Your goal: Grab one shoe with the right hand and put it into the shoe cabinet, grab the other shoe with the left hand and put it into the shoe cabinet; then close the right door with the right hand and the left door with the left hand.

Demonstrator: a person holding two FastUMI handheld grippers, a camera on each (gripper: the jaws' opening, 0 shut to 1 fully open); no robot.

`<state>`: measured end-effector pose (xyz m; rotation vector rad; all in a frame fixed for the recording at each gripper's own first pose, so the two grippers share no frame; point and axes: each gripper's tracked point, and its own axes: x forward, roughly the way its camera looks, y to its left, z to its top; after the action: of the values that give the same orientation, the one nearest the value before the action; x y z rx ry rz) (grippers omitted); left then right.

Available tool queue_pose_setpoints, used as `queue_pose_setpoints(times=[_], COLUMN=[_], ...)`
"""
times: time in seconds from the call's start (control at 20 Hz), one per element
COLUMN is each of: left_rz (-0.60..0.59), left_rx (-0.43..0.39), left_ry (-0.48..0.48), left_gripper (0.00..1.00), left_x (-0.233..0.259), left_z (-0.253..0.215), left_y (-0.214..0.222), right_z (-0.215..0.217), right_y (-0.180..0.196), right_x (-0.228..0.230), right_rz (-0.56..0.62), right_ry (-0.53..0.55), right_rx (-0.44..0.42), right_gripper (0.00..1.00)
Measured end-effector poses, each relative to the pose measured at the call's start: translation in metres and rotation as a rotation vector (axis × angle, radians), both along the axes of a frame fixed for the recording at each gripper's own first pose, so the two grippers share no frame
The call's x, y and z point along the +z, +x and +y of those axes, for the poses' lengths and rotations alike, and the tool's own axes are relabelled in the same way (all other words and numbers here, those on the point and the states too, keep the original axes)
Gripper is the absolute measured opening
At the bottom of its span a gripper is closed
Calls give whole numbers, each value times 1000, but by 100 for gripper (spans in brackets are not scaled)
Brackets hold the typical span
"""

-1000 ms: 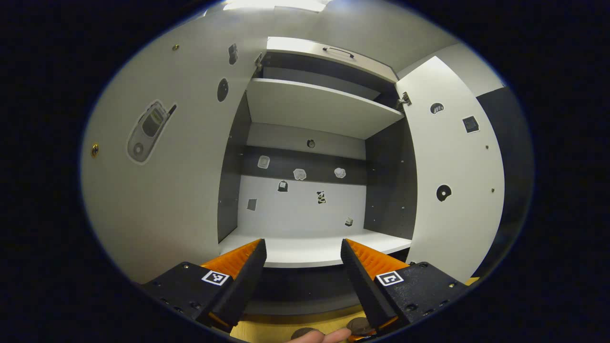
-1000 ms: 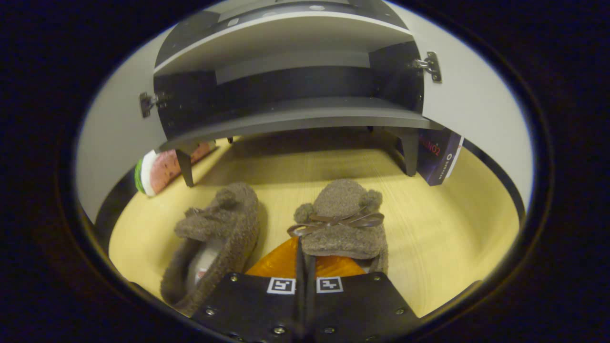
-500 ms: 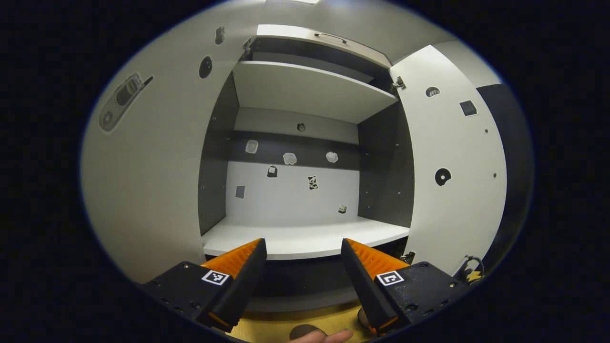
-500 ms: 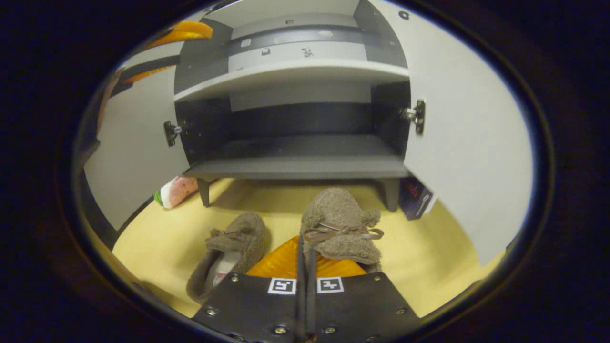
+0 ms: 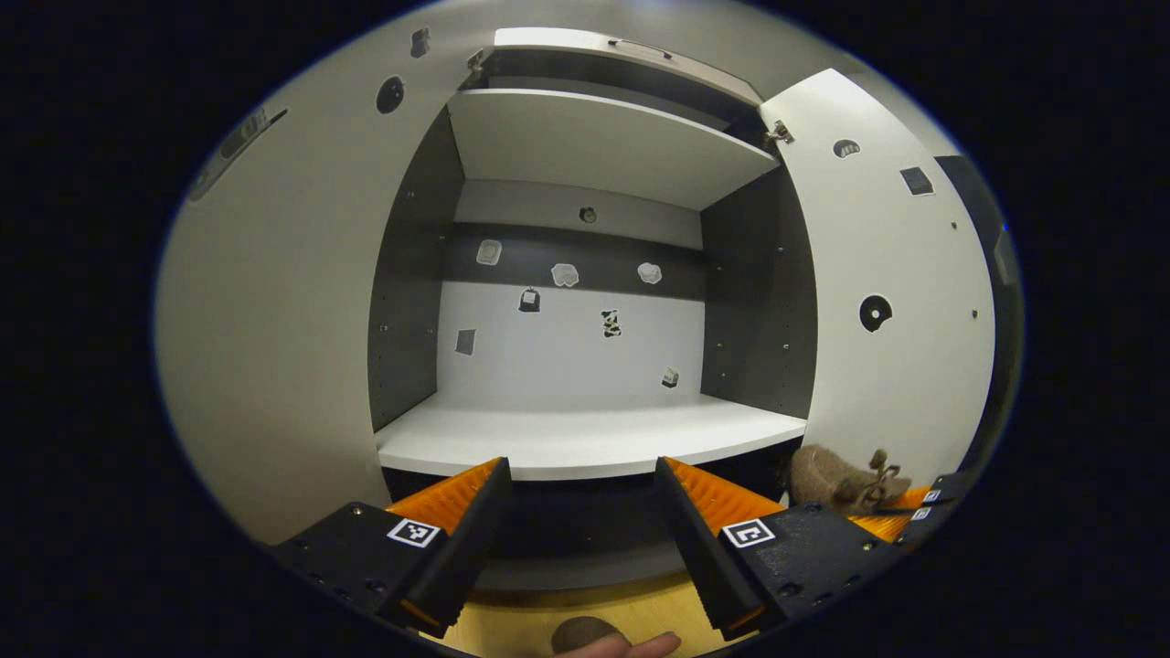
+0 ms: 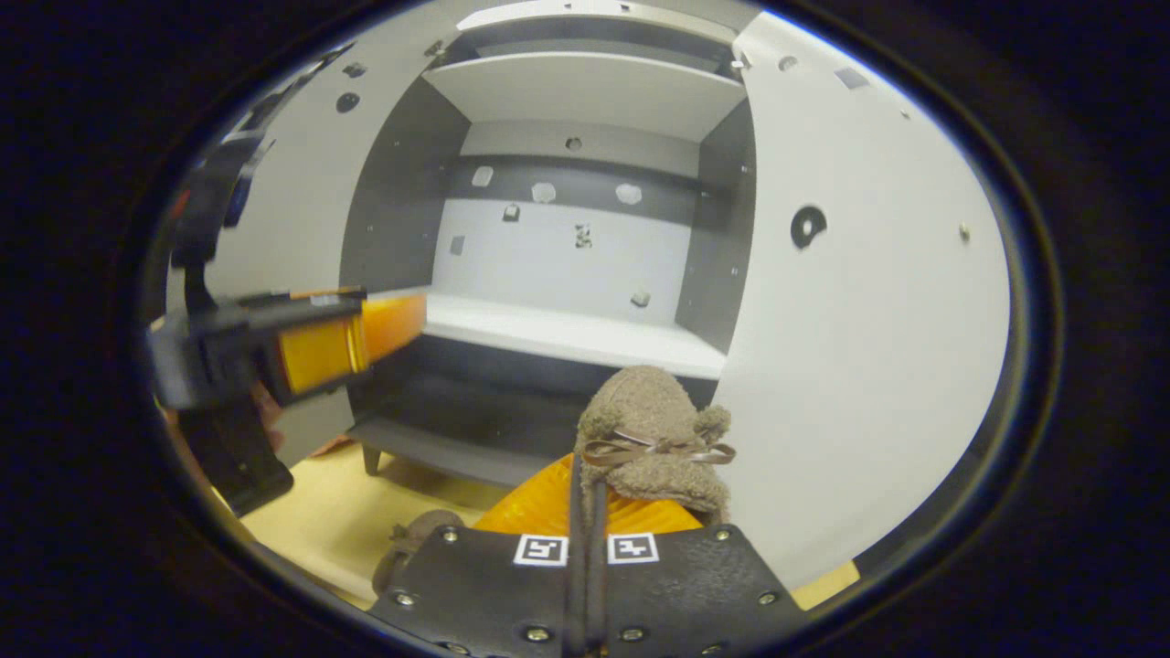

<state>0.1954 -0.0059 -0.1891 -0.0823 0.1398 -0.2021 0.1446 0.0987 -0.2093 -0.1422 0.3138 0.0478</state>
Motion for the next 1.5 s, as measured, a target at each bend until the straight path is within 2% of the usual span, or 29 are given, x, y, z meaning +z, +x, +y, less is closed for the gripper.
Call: queue_pose_setpoints(times=[0.15, 0.3, 0.65, 0.75, 0.85, 1.1, 1.2, 1.25, 1.5], left_rz=[1, -42, -90, -94, -90, -62, -49, -47, -52], left_rx=[11, 29, 17, 6, -12, -61, -78, -87, -121], left_ry=[-10, -6, -62, -91, -104, -106, -100, -98, -87], left_gripper=[96, 96, 95, 92, 96, 96, 96, 96, 96], left_x=[3, 19, 44, 49, 49, 41, 38, 37, 37], left_z=[6, 15, 19, 14, 11, -8, -16, -19, -33], left_y=[0, -6, -29, -34, -35, -40, -42, -43, -49], right_z=[14, 23, 16, 12, 11, 10, 16, 21, 36], right_y=[16, 45, 139, 163, 190, 251, 271, 276, 300], right_x=[52, 99, 163, 159, 152, 108, 89, 79, 30], right_rz=[-33, -37, -49, -25, -8, 45, 61, 76, 169], right_ry=[33, 22, -80, -90, -63, -65, -90, -93, -119], right_rx=[54, 91, 48, 31, 22, -2, 13, 30, 37], right_gripper=[2, 2, 2, 2, 2, 2, 0, 8, 7])
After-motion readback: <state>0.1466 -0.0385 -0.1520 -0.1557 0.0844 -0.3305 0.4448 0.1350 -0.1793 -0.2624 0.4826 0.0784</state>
